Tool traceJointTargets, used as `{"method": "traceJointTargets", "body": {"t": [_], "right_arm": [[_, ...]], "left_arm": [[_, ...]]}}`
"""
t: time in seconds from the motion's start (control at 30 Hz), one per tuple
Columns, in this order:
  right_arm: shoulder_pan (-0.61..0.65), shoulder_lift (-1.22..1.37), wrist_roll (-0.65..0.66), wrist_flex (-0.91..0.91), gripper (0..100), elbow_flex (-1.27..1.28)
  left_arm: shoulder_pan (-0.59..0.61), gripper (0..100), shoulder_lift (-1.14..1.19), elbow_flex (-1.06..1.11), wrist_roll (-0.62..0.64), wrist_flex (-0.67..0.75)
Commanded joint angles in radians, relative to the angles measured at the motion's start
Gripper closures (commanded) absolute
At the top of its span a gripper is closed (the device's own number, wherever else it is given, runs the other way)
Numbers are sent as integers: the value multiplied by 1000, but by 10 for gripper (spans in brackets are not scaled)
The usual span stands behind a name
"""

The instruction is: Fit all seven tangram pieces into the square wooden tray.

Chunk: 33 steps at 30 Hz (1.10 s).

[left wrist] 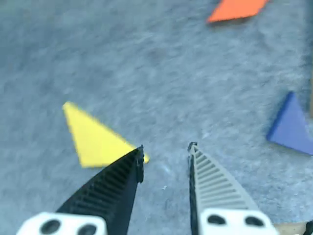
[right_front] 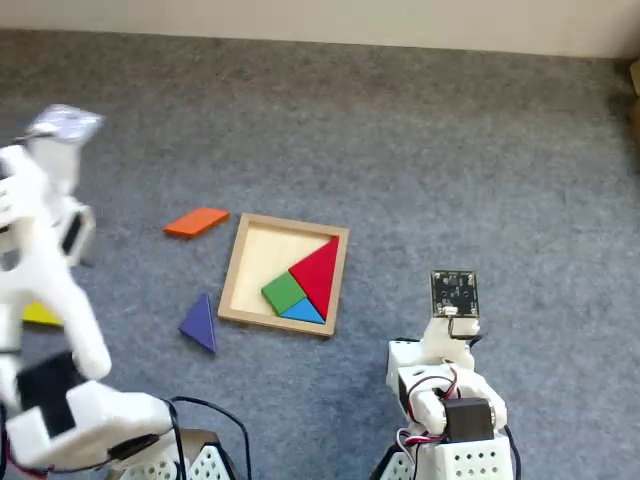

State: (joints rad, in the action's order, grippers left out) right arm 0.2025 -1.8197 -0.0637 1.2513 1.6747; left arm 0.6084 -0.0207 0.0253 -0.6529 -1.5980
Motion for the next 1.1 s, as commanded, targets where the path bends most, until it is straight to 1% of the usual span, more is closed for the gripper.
{"method": "traceJointTargets", "body": {"t": [0.0,0.17,0.3,0.47,0.6,0.7,0.73,0.83,0.87,0.97,1.07], "right_arm": [[-10,-30,-6,7,964,137],[-12,-28,-6,7,964,137],[-13,-28,-6,7,964,137],[-13,-28,-6,7,964,137],[-13,-28,-6,7,964,137],[-13,-28,-6,7,964,137],[-13,-28,-6,7,964,137],[-13,-28,-6,7,964,137],[-13,-28,-6,7,964,137],[-13,-28,-6,7,964,137],[-13,-28,-6,7,964,137]], "left_arm": [[180,835,-130,-38,14,-17],[351,682,-134,62,14,-5],[443,681,-134,179,12,130],[506,680,-133,346,9,316],[524,680,-133,435,12,440],[515,680,-131,476,15,499],[510,680,-131,481,18,509],[476,680,-120,475,95,523],[467,679,-107,466,103,522],[435,679,-18,401,112,516],[429,679,99,300,164,514]]}}
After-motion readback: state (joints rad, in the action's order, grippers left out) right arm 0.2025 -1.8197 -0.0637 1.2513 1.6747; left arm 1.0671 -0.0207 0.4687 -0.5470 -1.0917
